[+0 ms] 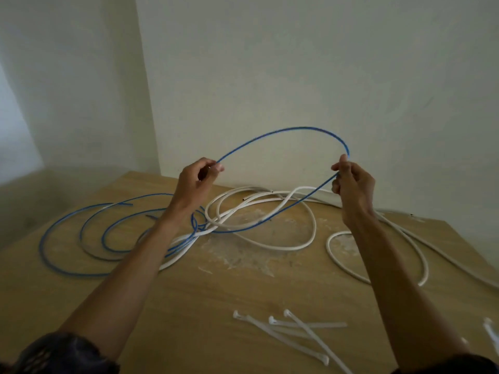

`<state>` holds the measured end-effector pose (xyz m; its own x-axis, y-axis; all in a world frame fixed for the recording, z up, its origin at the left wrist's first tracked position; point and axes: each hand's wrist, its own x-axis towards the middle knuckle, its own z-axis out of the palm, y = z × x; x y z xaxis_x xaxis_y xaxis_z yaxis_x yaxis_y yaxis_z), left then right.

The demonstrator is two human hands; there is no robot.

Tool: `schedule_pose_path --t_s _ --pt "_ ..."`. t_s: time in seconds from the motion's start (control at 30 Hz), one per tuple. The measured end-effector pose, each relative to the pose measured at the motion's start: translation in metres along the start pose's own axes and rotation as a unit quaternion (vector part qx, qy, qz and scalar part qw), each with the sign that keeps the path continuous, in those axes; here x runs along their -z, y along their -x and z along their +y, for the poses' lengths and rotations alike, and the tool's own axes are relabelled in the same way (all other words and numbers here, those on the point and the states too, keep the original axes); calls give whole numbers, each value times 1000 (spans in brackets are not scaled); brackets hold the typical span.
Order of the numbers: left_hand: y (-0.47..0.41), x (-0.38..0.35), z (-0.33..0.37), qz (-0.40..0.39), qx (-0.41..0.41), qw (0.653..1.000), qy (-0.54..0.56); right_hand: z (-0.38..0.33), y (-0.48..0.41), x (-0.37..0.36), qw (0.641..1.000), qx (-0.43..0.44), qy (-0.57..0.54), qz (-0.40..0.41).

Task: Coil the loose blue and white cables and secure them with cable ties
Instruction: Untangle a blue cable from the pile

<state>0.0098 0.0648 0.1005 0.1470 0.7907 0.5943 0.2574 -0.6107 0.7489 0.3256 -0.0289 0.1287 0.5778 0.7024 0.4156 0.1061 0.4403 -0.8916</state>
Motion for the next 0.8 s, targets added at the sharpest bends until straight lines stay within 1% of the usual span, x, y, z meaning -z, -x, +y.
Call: schedule_pose_path --t_s 0.07,0.1,0.17,0.23,0.27,0.3,0.33,0.37,0.4,0.43,0.47,0.5,0.57,0.63,0.7,0.8 --pt "-8 -13 23 15 39 992 122 -11 6 -5 999 25 5 -46" --pt "-14 -19 36 19 64 979 194 -17 8 -7 997 22 -18 -69" --pt "-27 -26 64 23 107 944 312 -32 10 -10 988 4 -117 -97" --pt "-39 -31 85 9 138 918 371 -51 8 -10 975 2 -211 -72" --pt "-44 -34 92 -1 151 910 386 -59 6 -9 973 18 -224 -52" --pt "-47 -38 98 -8 164 903 397 -65 5 -8 978 49 -198 -32" --pt "-50 -43 102 -10 178 897 405 -68 4 -6 986 94 -135 -24" --pt "-52 -47 106 -4 191 891 411 -68 6 -5 989 138 -42 -29" --pt "-54 -52 110 7 199 889 413 -64 10 -5 983 166 56 -54" --pt "-55 -55 112 18 200 889 411 -57 16 -6 971 168 141 -94" --pt "-57 -58 114 26 193 895 402 -50 21 -6 959 147 200 -140" --pt "-58 -61 116 26 179 902 391 -42 27 -6 948 117 234 -182" --pt "-58 -72 123 -1 154 913 379 -29 41 -9 934 59 240 -258" --pt "-56 -89 129 -31 155 911 381 -21 53 -19 926 19 208 -315" --pt "-53 -106 132 -42 178 897 402 -16 61 -33 927 -3 183 -326" --pt "-46 -121 128 -61 208 866 451 -6 60 -45 937 -12 192 -290"
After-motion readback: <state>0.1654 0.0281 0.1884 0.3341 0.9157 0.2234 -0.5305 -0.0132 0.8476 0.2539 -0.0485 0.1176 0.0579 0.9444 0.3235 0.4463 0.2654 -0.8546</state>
